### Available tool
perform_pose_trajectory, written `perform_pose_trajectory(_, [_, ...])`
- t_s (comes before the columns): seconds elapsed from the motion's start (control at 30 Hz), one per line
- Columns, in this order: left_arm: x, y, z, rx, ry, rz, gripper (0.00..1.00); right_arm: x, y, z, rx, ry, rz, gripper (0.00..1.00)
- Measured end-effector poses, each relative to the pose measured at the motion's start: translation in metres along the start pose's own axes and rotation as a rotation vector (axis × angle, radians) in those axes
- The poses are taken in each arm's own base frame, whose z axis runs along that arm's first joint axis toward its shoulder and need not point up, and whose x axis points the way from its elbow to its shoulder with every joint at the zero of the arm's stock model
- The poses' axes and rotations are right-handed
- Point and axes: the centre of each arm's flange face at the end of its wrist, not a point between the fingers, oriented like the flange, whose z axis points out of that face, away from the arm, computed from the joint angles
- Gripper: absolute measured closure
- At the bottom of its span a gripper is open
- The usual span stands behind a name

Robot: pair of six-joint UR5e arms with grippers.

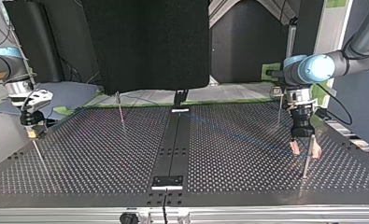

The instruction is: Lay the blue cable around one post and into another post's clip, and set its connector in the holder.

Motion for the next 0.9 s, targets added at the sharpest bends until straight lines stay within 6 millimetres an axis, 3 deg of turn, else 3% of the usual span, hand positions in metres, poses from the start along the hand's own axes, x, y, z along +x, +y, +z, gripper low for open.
perform_pose_trajectory(0.9, [0.0016, -0.0036, 0.0007, 0.007, 0.002, -0.001, 0.00, -0.0014, 0.0069, 0.0066, 0.011, -0.009, -0.006, 1.00])
